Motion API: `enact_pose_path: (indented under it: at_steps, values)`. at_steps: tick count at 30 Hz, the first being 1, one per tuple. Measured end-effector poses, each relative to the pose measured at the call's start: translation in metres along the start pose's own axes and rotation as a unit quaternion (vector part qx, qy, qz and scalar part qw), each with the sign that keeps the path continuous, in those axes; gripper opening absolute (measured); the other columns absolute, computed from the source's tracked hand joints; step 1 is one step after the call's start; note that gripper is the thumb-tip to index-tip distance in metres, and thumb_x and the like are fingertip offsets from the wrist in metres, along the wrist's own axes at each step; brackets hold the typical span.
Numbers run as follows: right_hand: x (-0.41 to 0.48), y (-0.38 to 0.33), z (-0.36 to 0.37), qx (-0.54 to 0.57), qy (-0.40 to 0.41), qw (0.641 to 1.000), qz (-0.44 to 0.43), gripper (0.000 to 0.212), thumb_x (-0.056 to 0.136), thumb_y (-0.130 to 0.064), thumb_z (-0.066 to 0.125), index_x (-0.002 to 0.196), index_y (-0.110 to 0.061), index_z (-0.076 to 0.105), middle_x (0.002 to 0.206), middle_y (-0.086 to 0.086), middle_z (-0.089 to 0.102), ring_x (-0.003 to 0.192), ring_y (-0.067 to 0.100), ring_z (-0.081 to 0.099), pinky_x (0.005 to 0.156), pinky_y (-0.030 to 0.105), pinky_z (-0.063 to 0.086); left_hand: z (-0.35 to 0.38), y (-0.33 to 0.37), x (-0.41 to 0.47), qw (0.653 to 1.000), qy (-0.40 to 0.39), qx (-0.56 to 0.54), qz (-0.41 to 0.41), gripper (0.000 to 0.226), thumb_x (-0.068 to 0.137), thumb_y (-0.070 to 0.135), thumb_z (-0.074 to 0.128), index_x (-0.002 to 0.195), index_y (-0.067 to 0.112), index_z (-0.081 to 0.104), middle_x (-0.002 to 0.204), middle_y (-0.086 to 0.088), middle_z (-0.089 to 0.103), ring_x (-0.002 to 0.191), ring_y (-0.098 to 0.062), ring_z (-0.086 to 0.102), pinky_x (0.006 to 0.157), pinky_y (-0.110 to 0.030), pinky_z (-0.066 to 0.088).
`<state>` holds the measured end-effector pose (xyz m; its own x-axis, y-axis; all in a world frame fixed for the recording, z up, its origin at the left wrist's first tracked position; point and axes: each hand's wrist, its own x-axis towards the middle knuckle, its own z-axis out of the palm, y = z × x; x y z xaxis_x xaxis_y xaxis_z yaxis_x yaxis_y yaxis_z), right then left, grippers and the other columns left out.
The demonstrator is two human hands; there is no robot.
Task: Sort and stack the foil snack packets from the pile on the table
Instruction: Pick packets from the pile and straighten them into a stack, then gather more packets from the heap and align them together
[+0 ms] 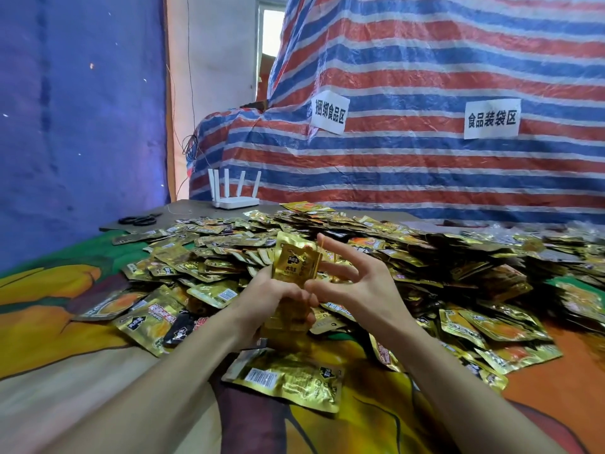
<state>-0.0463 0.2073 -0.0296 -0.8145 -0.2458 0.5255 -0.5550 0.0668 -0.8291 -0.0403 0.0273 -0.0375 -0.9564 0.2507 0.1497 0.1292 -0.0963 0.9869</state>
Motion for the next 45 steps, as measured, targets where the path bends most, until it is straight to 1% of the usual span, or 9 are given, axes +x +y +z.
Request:
enact_pose_path:
  at_steps: [2, 6, 12, 17, 22, 28, 32, 39, 45]
  values:
    - [0.002, 0.000, 0.000, -0.007, 0.008, 1.000, -0.002, 0.068, 0.075, -0.015, 0.089, 0.133, -0.041, 0.064, 0.127, -0.008, 0.068, 0.114, 0.008, 0.067, 0.089, 0.042, 0.060, 0.001, 0.001, -0.003, 0.998, -0.064, 0.007, -0.009, 0.016, 0.073, 0.001, 0.061, 0.087, 0.003, 0.069, 0.081, -0.018, 0.068, 0.066, -0.030, 0.067, 0.061, -0.036, 0.057]
    - [-0.002, -0.003, -0.004, -0.003, -0.038, 0.999, -0.026, 0.070, 0.075, -0.008, 0.088, 0.133, -0.038, 0.065, 0.113, -0.005, 0.074, 0.097, 0.008, 0.071, 0.080, 0.024, 0.058, 0.004, 0.000, -0.005, 0.990, -0.129, 0.035, -0.040, 0.022, 0.067, 0.000, 0.057, 0.089, 0.002, 0.056, 0.068, -0.013, 0.062, 0.064, -0.028, 0.060, 0.060, -0.033, 0.052]
    - [-0.002, -0.013, -0.007, -0.094, -0.112, 0.986, -0.078, 0.066, 0.077, -0.015, 0.087, 0.135, -0.036, 0.063, 0.127, -0.018, 0.059, 0.117, 0.004, 0.060, 0.087, 0.019, 0.053, 0.004, 0.007, -0.008, 0.985, -0.129, 0.104, -0.054, 0.033, 0.063, 0.001, 0.060, 0.094, 0.009, 0.053, 0.069, -0.008, 0.062, 0.060, -0.022, 0.063, 0.055, -0.032, 0.054]
    - [0.003, -0.017, -0.016, -0.118, -0.171, 0.977, -0.041, 0.051, 0.072, -0.018, 0.089, 0.114, -0.041, 0.072, 0.112, -0.018, 0.062, 0.106, 0.011, 0.065, 0.089, 0.036, 0.060, 0.008, 0.009, -0.009, 0.971, -0.128, 0.195, -0.055, 0.037, 0.066, 0.011, 0.065, 0.100, 0.021, 0.054, 0.069, 0.001, 0.066, 0.064, -0.018, 0.065, 0.059, -0.031, 0.055]
    - [0.008, -0.016, -0.017, -0.109, -0.178, 0.978, -0.020, 0.034, 0.069, -0.012, 0.088, 0.097, -0.027, 0.075, 0.097, -0.008, 0.070, 0.091, 0.013, 0.070, 0.078, 0.036, 0.063, 0.012, 0.010, -0.013, 0.966, -0.130, 0.219, -0.042, 0.042, 0.065, 0.006, 0.065, 0.104, 0.015, 0.050, 0.065, 0.003, 0.067, 0.059, -0.016, 0.066, 0.052, -0.028, 0.052]
    - [0.006, -0.015, -0.012, -0.123, -0.178, 0.976, 0.000, 0.042, 0.070, -0.022, 0.070, 0.110, -0.031, 0.065, 0.080, -0.014, 0.060, 0.069, 0.006, 0.057, 0.059, 0.020, 0.049, 0.006, 0.011, -0.009, 0.974, -0.099, 0.192, -0.071, 0.055, 0.071, 0.003, 0.071, 0.117, 0.015, 0.043, 0.070, 0.000, 0.074, 0.064, -0.017, 0.072, 0.056, -0.028, 0.057]
    - [0.002, -0.015, -0.020, -0.076, -0.153, 0.985, 0.017, 0.037, 0.072, -0.023, 0.080, 0.107, -0.030, 0.069, 0.088, -0.006, 0.068, 0.085, 0.018, 0.068, 0.073, 0.033, 0.061, 0.000, 0.010, -0.005, 0.977, -0.081, 0.188, -0.060, 0.057, 0.060, 0.010, 0.078, 0.114, 0.012, 0.058, 0.081, -0.008, 0.075, 0.076, -0.027, 0.073, 0.070, -0.039, 0.060]
    - [0.005, -0.022, -0.048, -0.096, 0.079, 0.990, 0.063, 0.036, 0.078, -0.018, 0.086, 0.108, -0.017, 0.067, 0.096, 0.008, 0.073, 0.086, 0.021, 0.073, 0.071, 0.039, 0.064, 0.001, 0.003, 0.000, 0.988, 0.066, 0.123, 0.072, 0.050, 0.066, 0.030, 0.089, 0.107, 0.014, 0.066, 0.102, -0.010, 0.072, 0.090, -0.026, 0.073, 0.075, -0.038, 0.061]
    - [0.028, -0.057, -0.126, -0.179, 0.358, 0.916, 0.044, 0.038, 0.081, -0.036, 0.077, 0.103, -0.019, 0.050, 0.095, 0.002, 0.061, 0.081, 0.016, 0.061, 0.064, 0.033, 0.050, -0.001, -0.006, 0.002, 0.942, 0.124, 0.272, 0.154, 0.009, 0.089, 0.017, 0.073, 0.090, 0.025, 0.068, 0.091, 0.002, 0.069, 0.087, -0.022, 0.067, 0.083, -0.048, 0.055]
